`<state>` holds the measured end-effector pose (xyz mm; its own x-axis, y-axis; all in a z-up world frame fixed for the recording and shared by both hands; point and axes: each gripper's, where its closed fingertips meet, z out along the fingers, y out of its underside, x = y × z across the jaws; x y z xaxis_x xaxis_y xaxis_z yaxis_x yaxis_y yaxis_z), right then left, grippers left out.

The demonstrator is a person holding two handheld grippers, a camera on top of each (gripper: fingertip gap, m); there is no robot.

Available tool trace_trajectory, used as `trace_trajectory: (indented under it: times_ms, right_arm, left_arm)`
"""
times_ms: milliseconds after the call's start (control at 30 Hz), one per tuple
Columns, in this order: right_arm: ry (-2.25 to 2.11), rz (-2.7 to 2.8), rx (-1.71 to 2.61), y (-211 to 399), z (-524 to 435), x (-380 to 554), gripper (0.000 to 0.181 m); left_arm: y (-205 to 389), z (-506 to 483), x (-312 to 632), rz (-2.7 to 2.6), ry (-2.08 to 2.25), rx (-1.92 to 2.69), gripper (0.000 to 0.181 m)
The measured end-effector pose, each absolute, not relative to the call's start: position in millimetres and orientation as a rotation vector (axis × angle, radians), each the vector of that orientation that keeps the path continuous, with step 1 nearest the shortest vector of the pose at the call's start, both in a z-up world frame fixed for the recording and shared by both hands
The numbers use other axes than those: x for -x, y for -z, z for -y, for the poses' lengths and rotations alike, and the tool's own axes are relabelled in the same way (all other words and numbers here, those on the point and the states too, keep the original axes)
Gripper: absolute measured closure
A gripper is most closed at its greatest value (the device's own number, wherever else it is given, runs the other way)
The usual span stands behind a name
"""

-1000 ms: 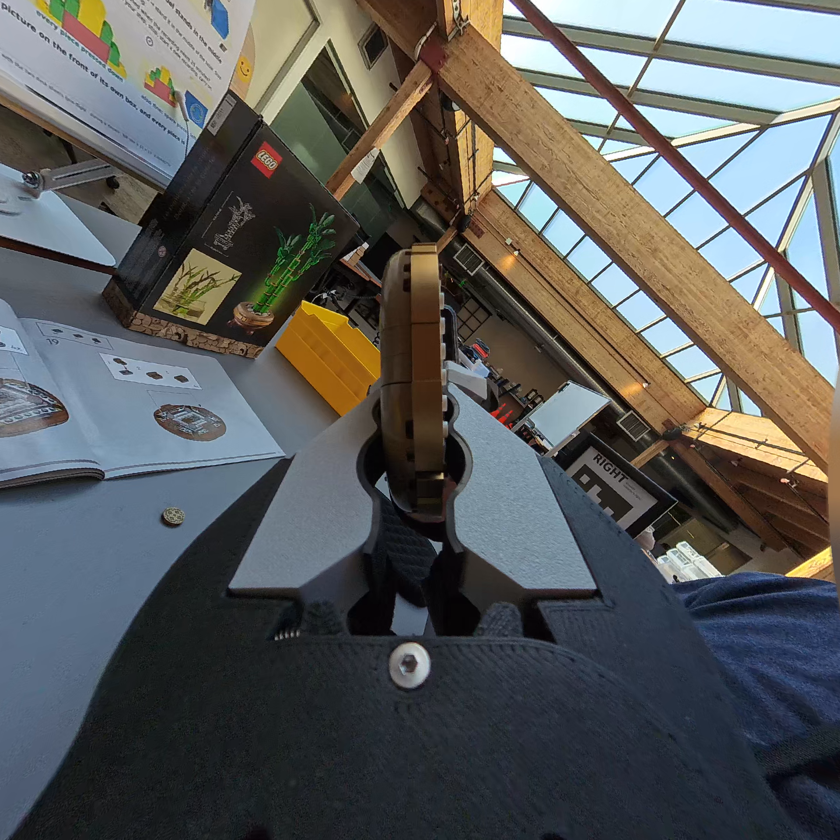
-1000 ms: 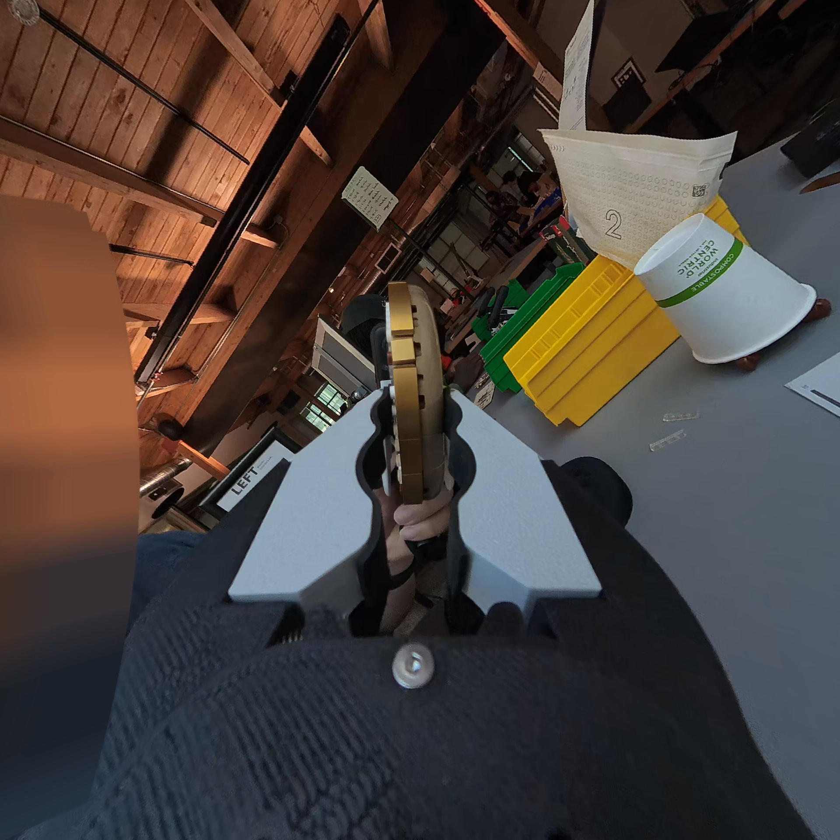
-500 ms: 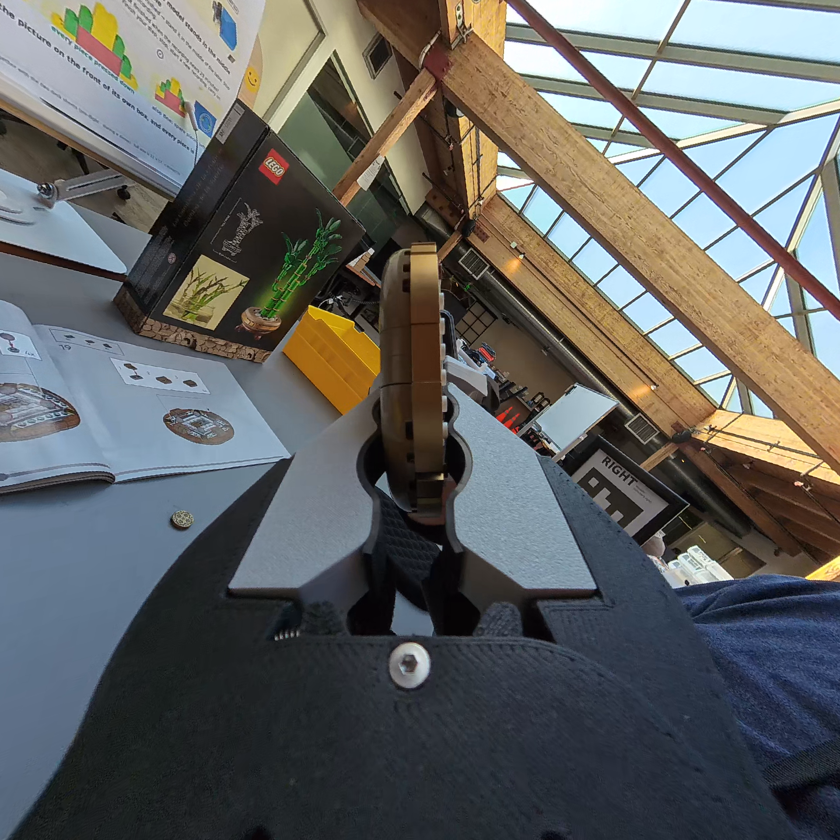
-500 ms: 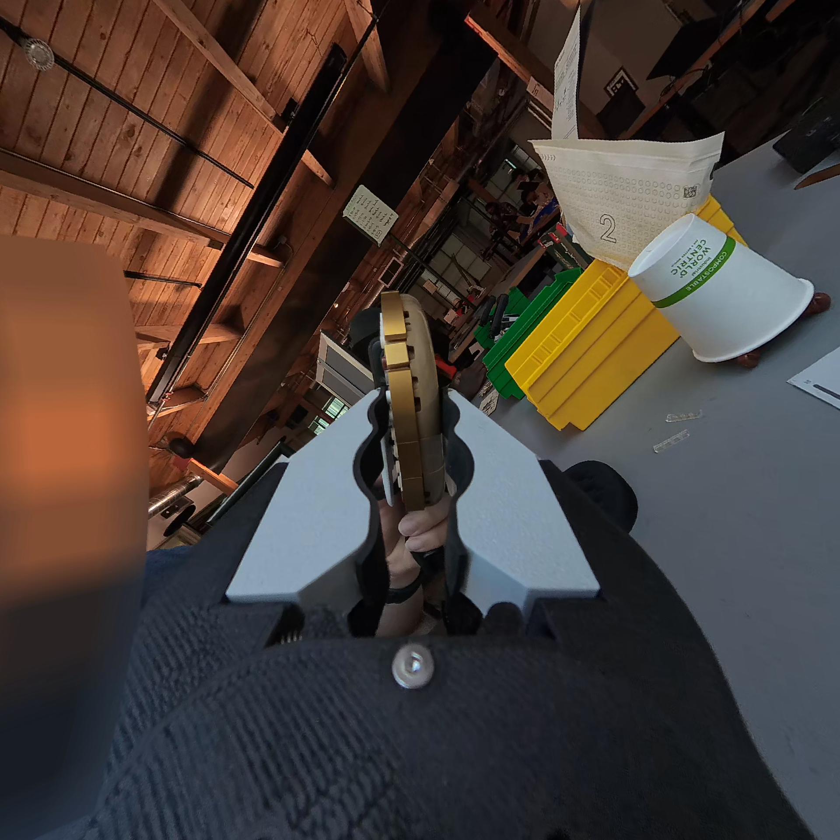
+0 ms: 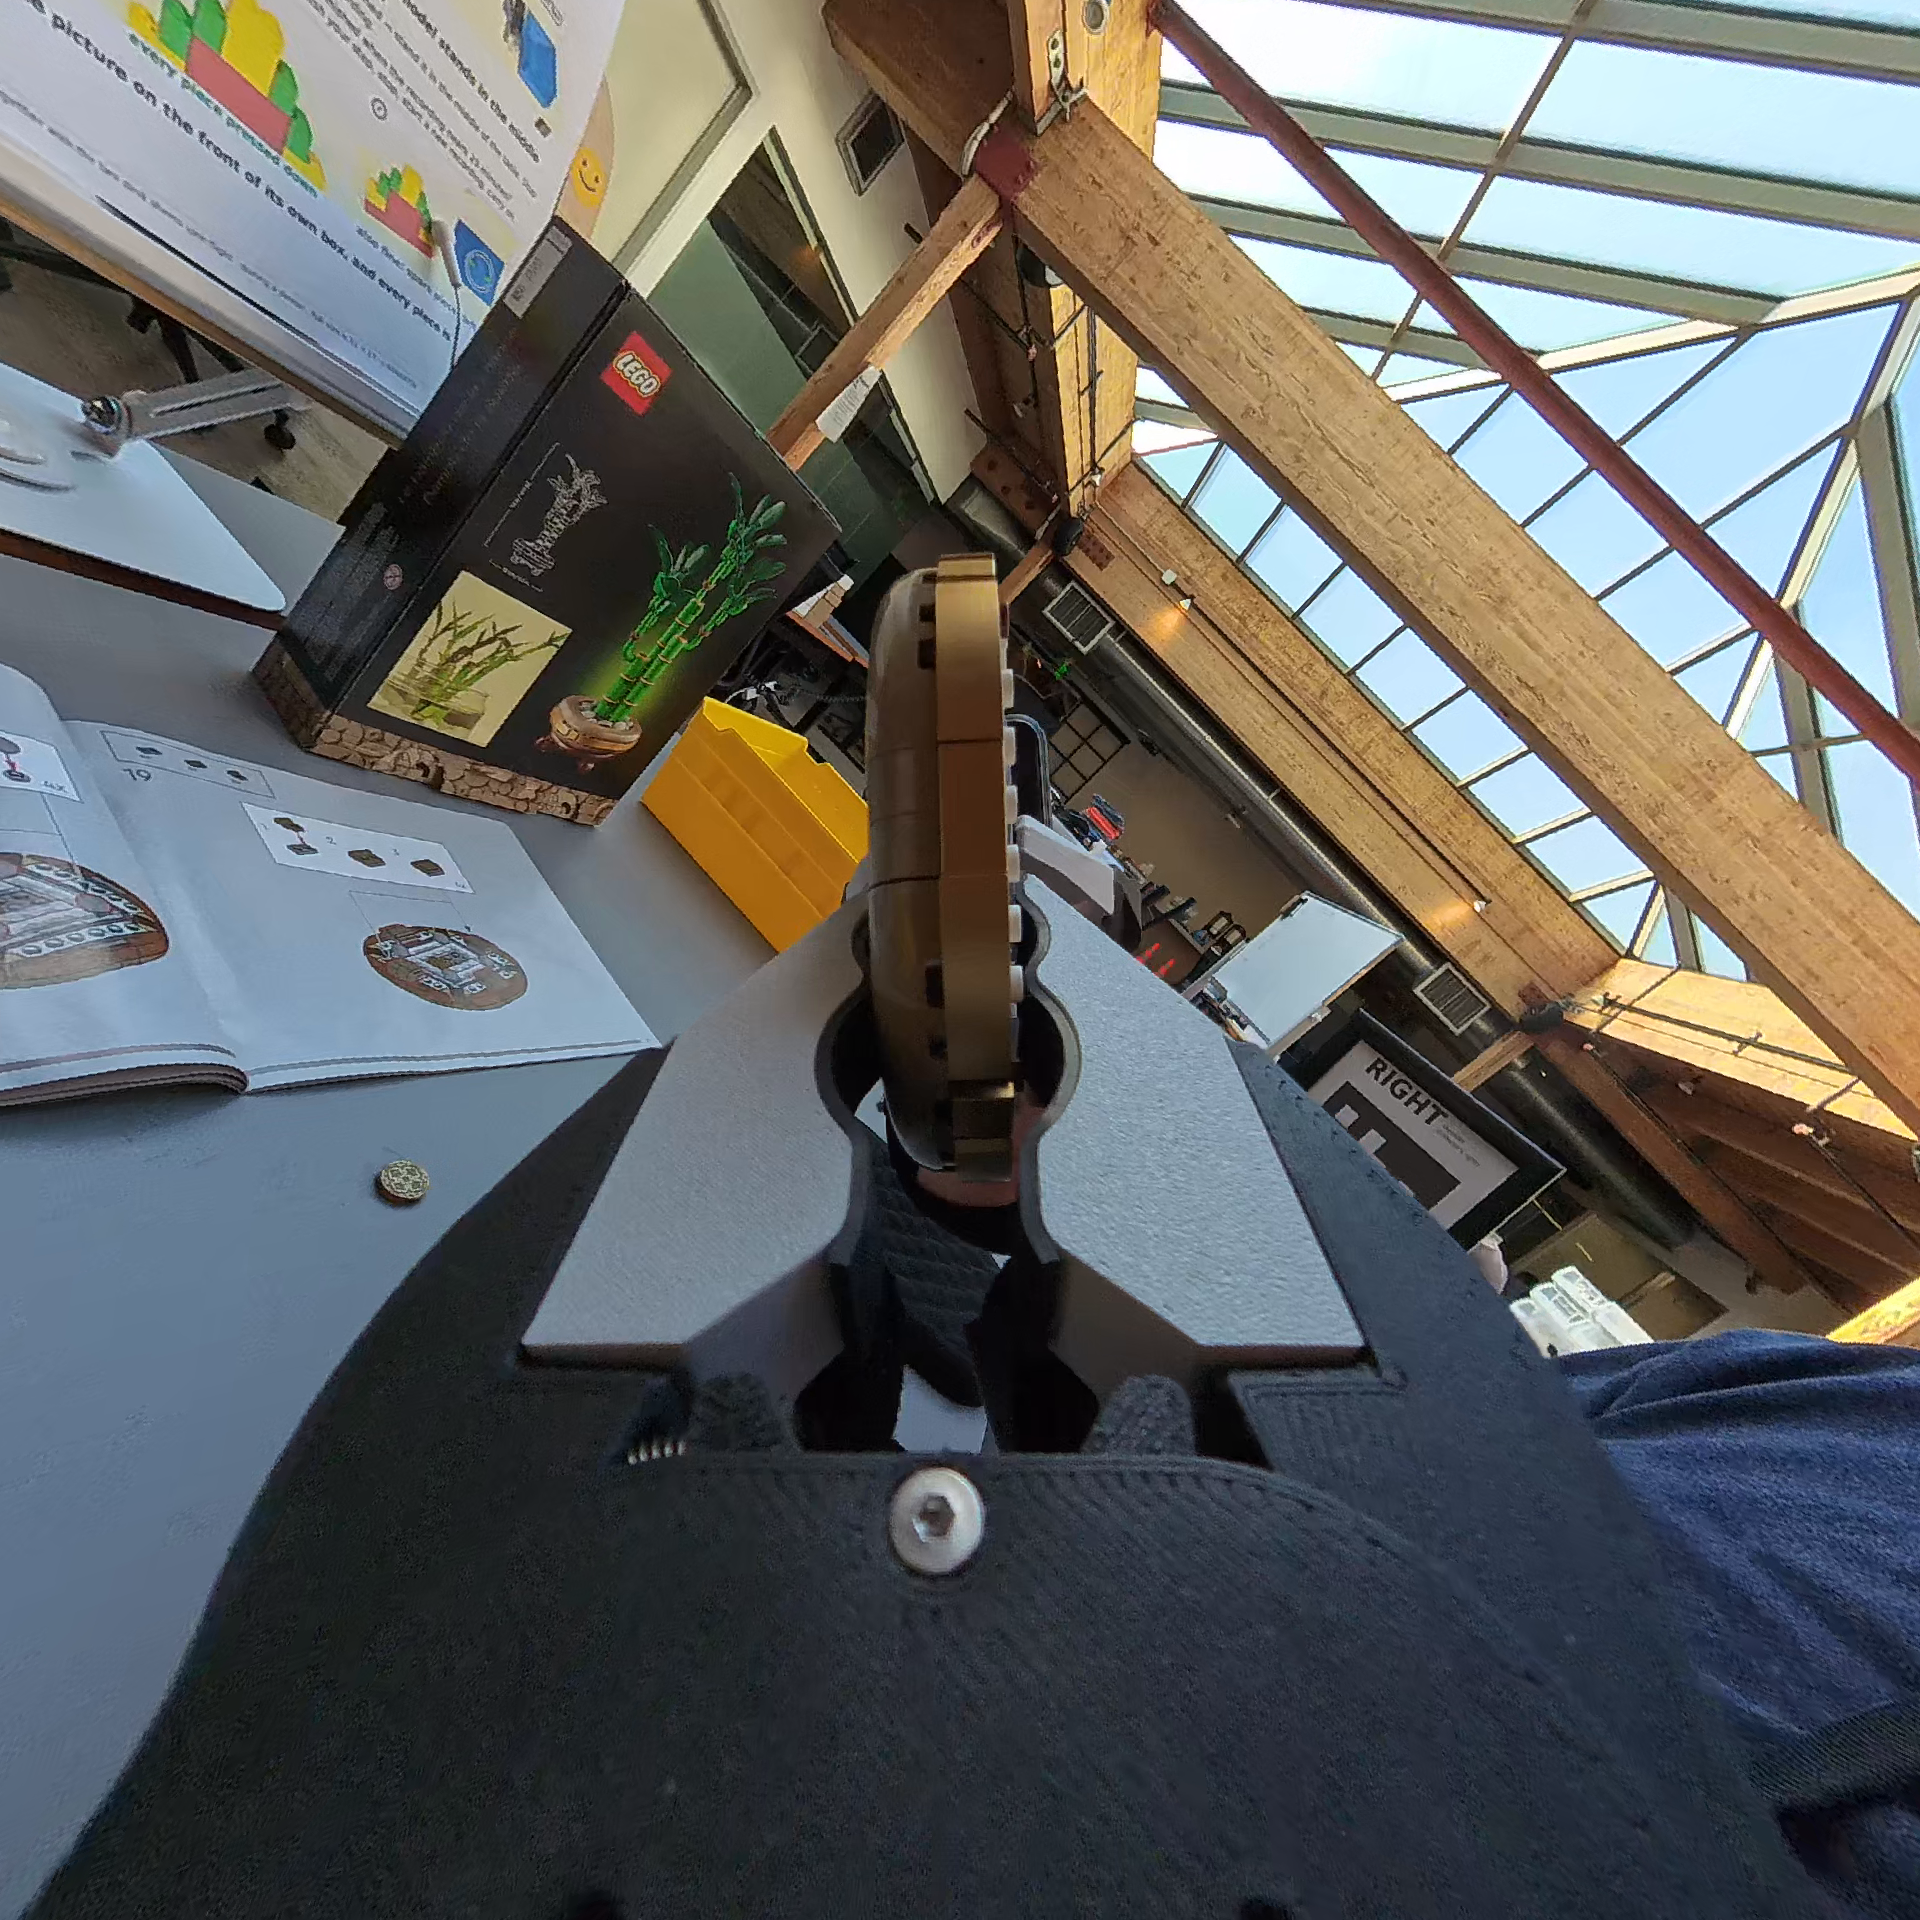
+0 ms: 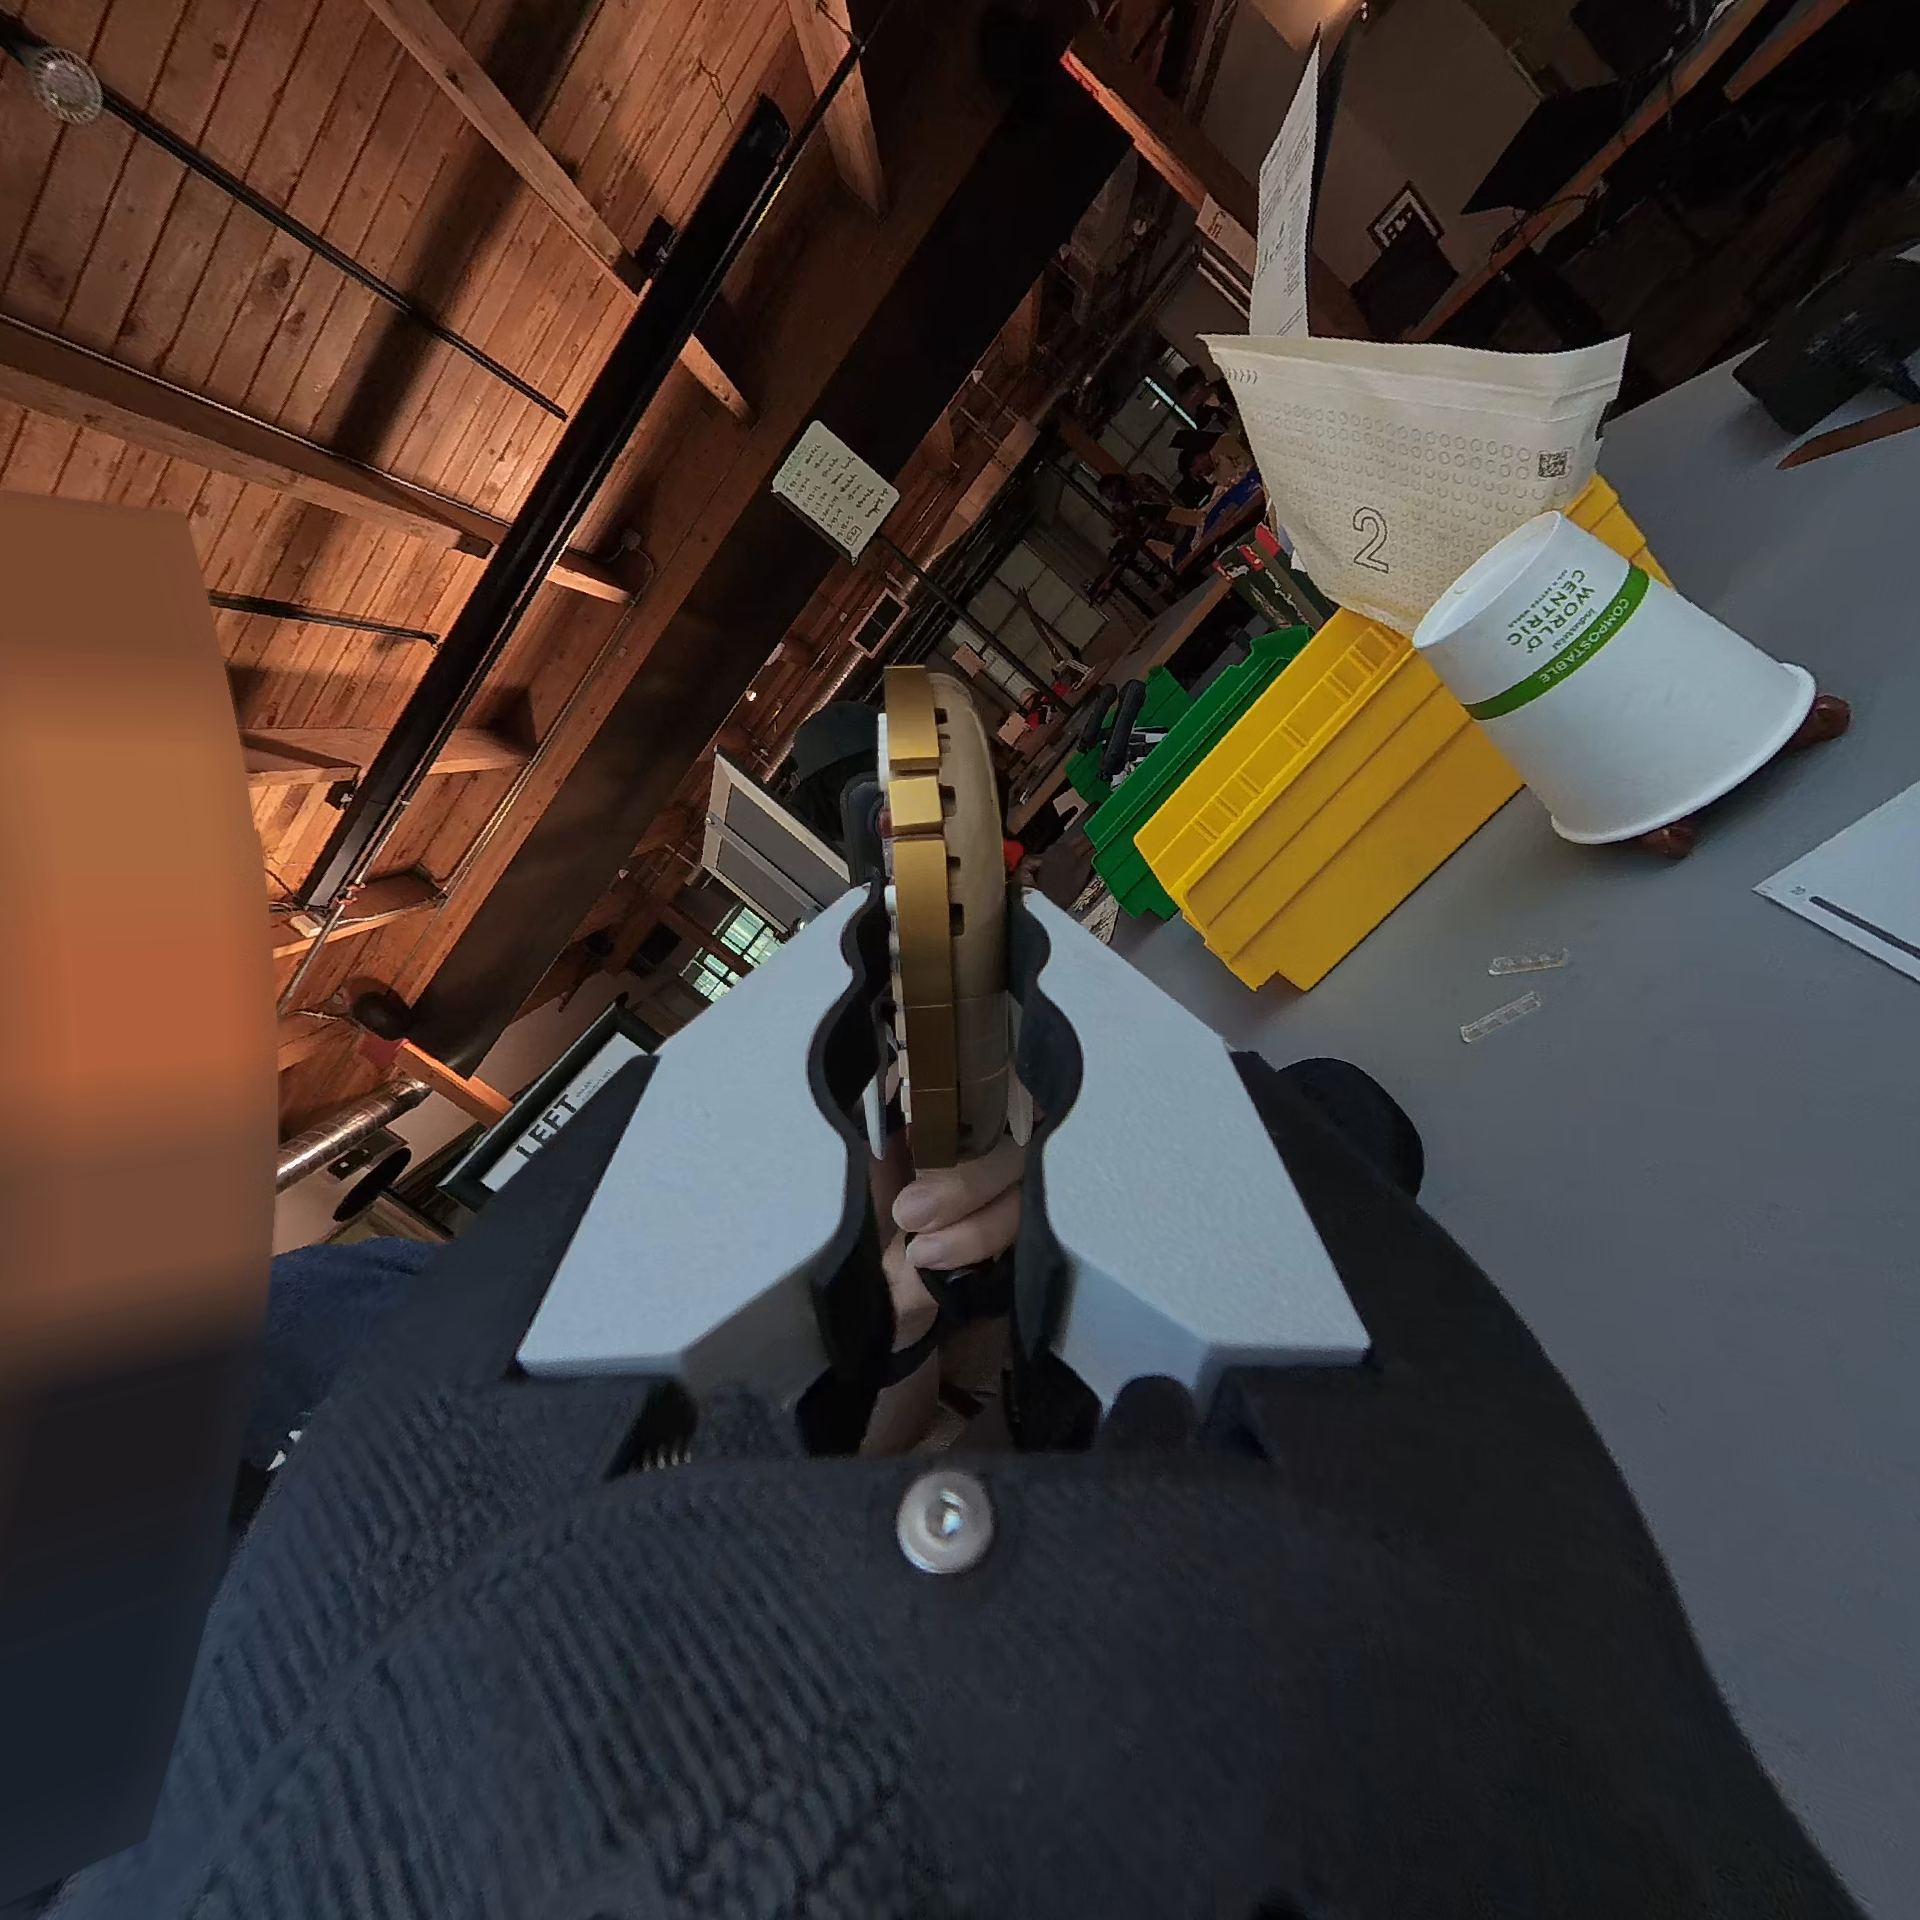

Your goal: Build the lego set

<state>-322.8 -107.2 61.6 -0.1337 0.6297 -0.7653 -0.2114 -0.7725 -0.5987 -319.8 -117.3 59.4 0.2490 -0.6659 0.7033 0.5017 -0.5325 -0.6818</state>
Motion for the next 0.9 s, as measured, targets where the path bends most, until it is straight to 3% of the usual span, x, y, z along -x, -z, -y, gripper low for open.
trace_trajectory:
  times_ms: [667,800,900]
  right_arm:
    - [-2.018,0.47,1.577,-61,108,314,0.162]
    - [-2.051,0.457,1.568,-64,108,314,0.149]
    - [-2.016,0.457,1.6,-59,106,314,0.154]
  left_arm:
    - [-59,121,325,-0.2,1.575,1.565,0.162]
    - [-54,117,327,-0.143,1.584,1.565,0.162]
    - [-52,117,326,-0.138,1.571,1.57,0.162]
